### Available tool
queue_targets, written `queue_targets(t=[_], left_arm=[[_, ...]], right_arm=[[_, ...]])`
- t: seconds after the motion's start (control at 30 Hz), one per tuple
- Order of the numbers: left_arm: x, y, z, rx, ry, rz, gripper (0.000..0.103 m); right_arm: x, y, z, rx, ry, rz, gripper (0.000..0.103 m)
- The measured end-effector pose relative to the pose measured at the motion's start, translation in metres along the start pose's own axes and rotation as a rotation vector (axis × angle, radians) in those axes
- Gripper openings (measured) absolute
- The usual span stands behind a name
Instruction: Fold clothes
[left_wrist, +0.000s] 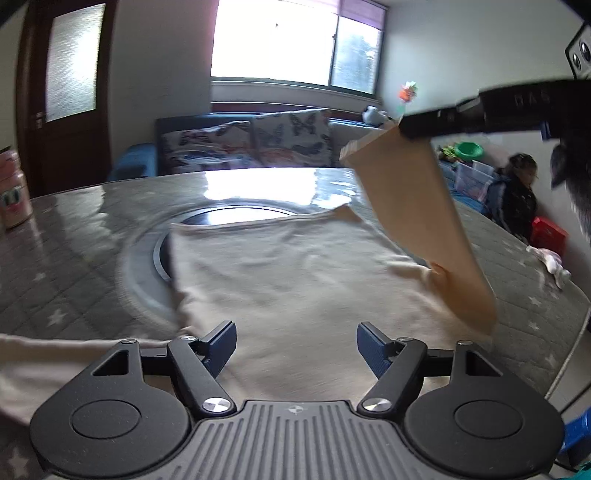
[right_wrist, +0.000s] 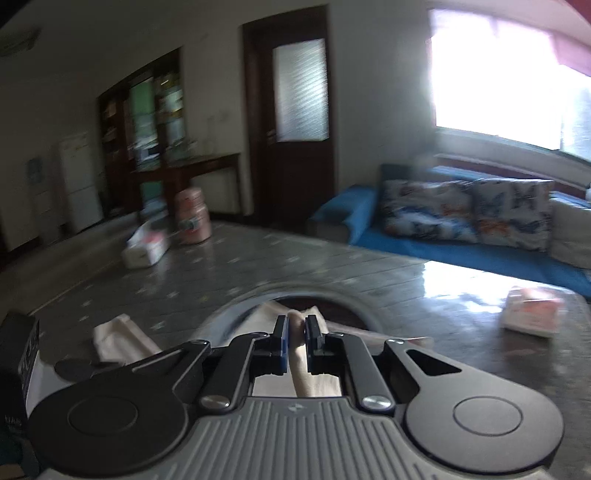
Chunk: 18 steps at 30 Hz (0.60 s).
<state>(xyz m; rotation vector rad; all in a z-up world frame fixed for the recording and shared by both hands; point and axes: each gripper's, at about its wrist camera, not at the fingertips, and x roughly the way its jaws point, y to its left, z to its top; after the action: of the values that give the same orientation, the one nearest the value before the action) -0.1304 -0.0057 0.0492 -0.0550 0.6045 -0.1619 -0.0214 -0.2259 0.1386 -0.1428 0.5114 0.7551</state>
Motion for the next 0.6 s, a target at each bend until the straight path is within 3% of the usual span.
queue_targets(t=[0.13, 0.33, 0.43, 0.5, 0.6], left_arm=[[-0.011, 0.019, -0.007, -0.036, -0.002, 0.048, 0.075], [-0.018, 0.029, -0.011, -0.071, -0.003, 0.073, 0.076], [-0.013, 0.021, -0.008, -0.055, -0.003, 0.052, 0.075], [-0.005, 0.013, -0.005, -0.041, -0.001, 0.032, 0.075], [0.008, 0.0, -0.002, -0.018, 0.01, -0.006, 0.074]], right_arm=[[0.031, 0.036, -0.01, -0.045, 0.085, 0.081, 0.007], [0.029, 0.037, -0.02, -0.051, 0.109, 0.061, 0.008], [0.026, 0.036, -0.025, -0.052, 0.118, 0.047, 0.013], [0.024, 0.036, -0.028, -0.052, 0.124, 0.038, 0.024], [0.013, 0.018, -0.04, -0.038, 0.142, -0.028, 0.031]])
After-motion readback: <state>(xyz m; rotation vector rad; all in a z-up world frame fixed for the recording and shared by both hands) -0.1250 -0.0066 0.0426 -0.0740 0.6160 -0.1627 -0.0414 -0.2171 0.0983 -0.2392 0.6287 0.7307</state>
